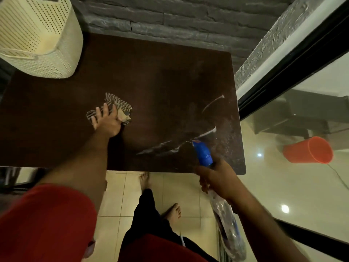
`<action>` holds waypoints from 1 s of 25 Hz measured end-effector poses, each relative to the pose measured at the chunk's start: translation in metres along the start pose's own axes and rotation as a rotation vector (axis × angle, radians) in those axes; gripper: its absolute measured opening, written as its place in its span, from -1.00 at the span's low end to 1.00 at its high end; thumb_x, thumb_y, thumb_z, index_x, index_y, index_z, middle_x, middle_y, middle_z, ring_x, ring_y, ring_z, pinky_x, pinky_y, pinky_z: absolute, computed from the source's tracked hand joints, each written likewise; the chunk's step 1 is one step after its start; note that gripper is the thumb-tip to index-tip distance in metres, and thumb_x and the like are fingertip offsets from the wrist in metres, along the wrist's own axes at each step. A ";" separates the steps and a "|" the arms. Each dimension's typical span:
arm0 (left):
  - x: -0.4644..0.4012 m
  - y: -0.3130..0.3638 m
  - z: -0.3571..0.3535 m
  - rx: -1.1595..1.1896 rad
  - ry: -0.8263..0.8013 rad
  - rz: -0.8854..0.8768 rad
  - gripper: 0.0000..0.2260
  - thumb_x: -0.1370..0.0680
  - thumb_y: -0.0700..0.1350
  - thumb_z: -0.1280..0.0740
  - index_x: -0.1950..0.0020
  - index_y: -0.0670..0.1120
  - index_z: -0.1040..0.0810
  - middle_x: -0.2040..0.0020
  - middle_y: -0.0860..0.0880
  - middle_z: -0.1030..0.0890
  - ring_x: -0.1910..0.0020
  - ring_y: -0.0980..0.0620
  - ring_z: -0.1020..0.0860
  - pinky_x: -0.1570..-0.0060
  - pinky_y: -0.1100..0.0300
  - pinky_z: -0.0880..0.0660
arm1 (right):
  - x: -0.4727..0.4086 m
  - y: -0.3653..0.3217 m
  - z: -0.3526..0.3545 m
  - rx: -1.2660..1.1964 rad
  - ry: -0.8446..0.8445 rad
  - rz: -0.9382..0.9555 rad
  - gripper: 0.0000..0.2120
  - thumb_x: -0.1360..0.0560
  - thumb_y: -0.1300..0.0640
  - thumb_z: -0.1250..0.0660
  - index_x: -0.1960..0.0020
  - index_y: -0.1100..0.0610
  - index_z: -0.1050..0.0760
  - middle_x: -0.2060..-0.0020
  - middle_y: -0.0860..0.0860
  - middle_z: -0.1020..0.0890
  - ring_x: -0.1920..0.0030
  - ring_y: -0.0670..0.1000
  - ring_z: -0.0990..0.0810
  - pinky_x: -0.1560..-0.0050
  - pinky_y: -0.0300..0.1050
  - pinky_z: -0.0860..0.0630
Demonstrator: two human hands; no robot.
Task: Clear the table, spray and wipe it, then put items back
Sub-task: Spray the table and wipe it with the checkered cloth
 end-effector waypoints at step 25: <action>0.030 0.008 -0.011 -0.002 -0.274 -0.210 -0.45 -0.67 0.06 -0.07 -0.59 0.10 0.13 -0.58 0.00 0.31 -0.53 -0.14 0.34 -0.49 -0.13 0.24 | 0.023 0.020 -0.078 -0.080 0.199 -0.160 -0.79 -0.40 0.19 -0.41 0.01 0.06 -0.45 0.37 0.10 -0.57 0.45 0.02 -0.53 0.35 -0.04 -0.58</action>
Point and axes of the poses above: each hand's wrist, its own x-axis away from the middle knuckle, its own z-axis out of the back of the hand, y = z × x, the point moved 5 cm from there along -x, towards the middle knuckle
